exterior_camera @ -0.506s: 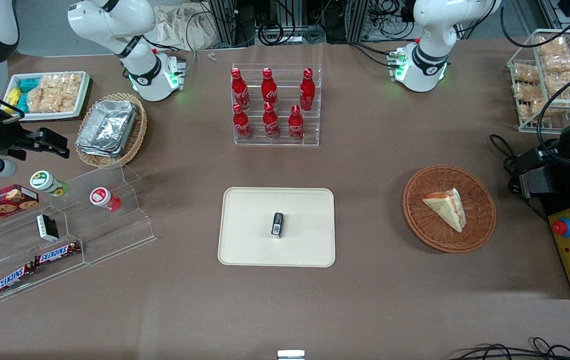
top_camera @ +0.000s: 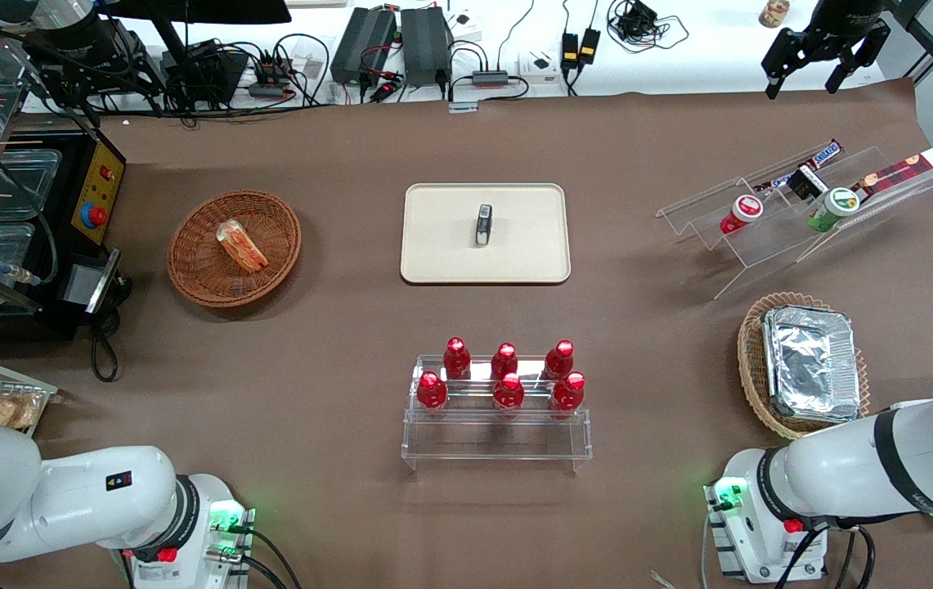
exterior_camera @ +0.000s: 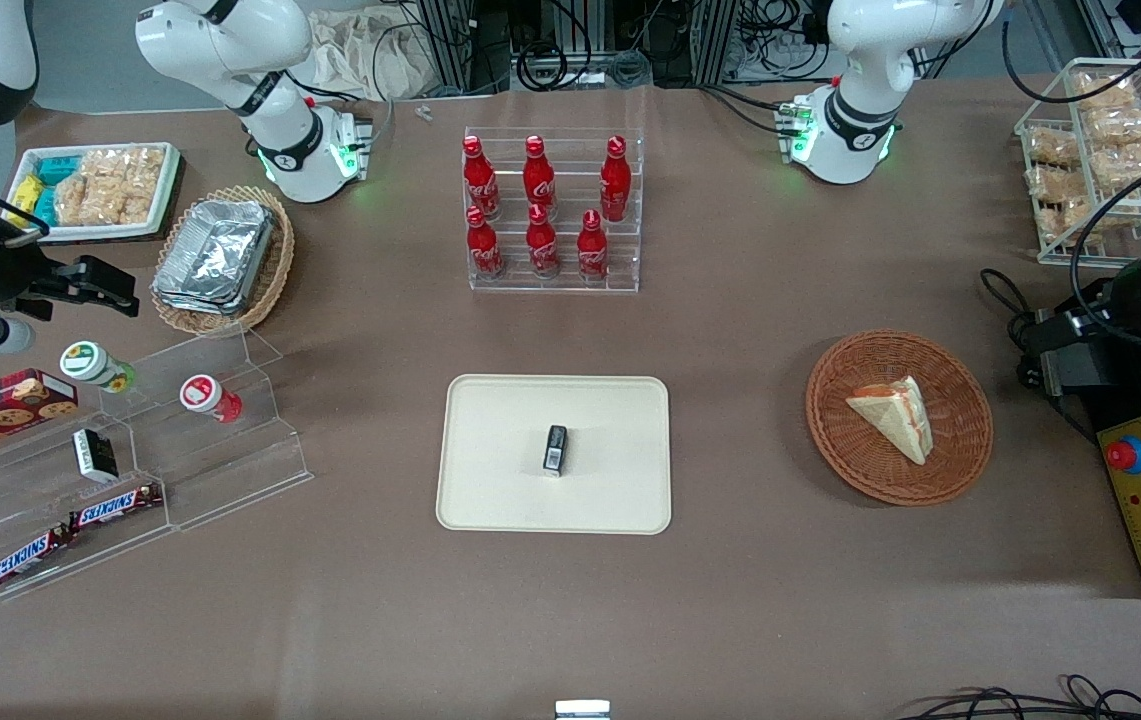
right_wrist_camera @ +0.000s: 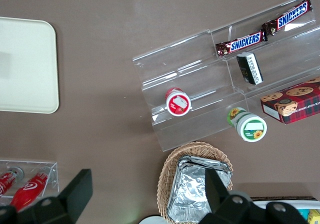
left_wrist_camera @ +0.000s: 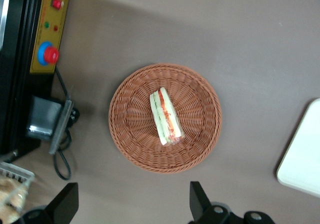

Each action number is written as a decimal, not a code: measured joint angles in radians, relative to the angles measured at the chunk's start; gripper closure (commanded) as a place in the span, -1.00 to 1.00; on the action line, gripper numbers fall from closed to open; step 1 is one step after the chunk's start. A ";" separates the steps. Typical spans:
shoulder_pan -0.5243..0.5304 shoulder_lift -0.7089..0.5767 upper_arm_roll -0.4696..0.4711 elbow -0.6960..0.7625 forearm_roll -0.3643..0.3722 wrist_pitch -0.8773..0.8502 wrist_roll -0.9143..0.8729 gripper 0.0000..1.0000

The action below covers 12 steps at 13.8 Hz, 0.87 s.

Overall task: Place sandwich from basket to tray
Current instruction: 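Move the left gripper over the wicker basket toward the sandwich, then lower the open left gripper and close it on the wrapped sandwich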

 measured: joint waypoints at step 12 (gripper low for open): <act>-0.006 0.093 0.000 -0.402 0.001 0.542 -0.501 -1.00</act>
